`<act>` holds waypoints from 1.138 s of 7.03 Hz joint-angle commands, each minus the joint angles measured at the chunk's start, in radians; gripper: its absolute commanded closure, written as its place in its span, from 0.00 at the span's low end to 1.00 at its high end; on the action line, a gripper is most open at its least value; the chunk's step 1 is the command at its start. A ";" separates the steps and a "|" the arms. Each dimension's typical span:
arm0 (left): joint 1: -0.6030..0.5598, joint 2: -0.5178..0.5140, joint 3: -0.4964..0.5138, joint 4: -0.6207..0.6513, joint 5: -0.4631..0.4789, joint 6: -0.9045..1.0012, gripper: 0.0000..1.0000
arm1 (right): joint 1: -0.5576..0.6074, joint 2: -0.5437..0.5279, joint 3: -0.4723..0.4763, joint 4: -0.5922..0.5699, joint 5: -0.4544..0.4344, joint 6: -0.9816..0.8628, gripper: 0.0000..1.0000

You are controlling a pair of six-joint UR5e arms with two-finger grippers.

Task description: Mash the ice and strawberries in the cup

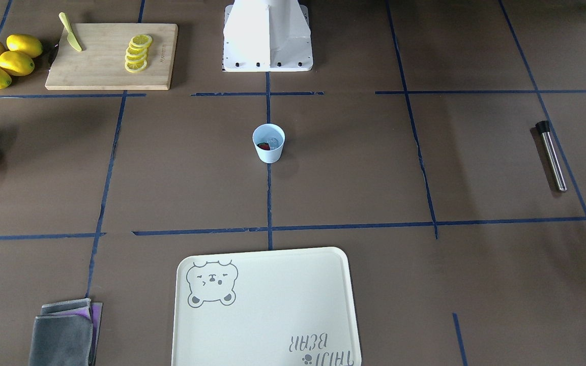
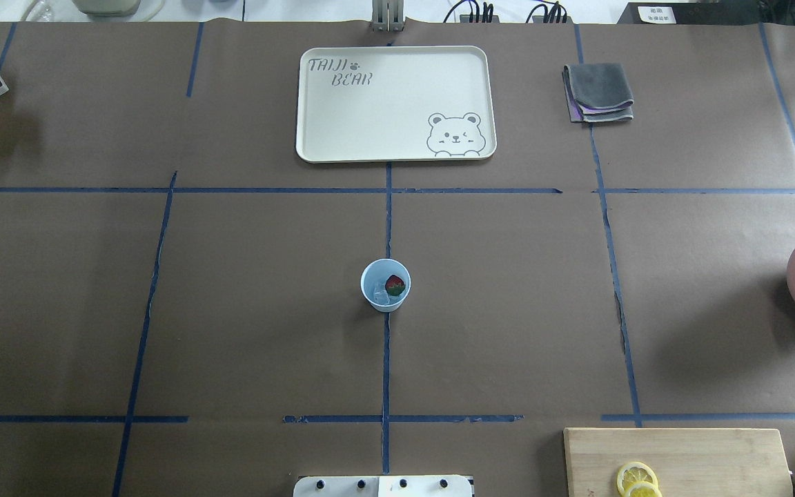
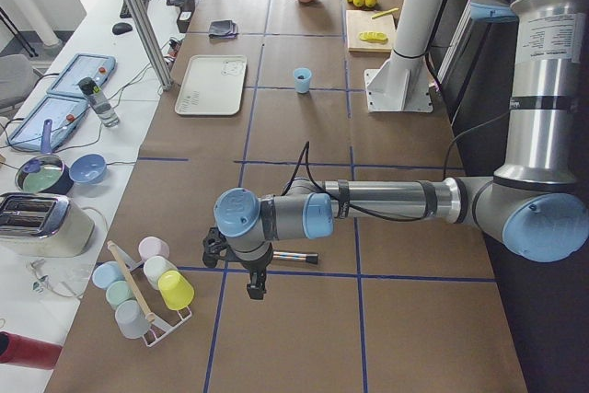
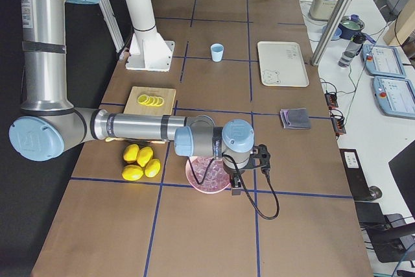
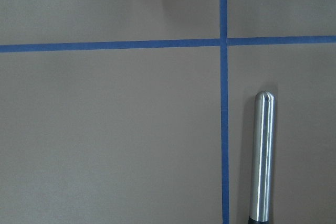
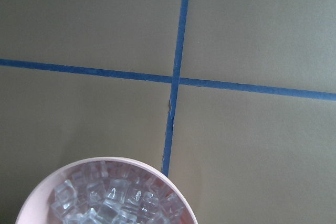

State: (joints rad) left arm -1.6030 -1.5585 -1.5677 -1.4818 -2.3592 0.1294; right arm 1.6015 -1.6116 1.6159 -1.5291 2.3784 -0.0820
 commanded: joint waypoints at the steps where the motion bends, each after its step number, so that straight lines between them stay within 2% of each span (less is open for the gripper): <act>1: 0.000 0.000 0.000 0.000 0.000 -0.001 0.00 | 0.000 0.004 -0.013 0.000 -0.008 0.005 0.00; 5: -0.009 0.002 0.003 -0.002 0.002 -0.001 0.00 | 0.000 0.006 -0.013 0.001 -0.008 0.004 0.00; 8: -0.018 0.003 0.006 -0.034 0.002 -0.083 0.00 | 0.000 0.006 -0.013 0.001 -0.008 0.004 0.00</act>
State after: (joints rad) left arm -1.6202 -1.5564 -1.5631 -1.5018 -2.3578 0.0765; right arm 1.6015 -1.6066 1.6030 -1.5279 2.3700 -0.0782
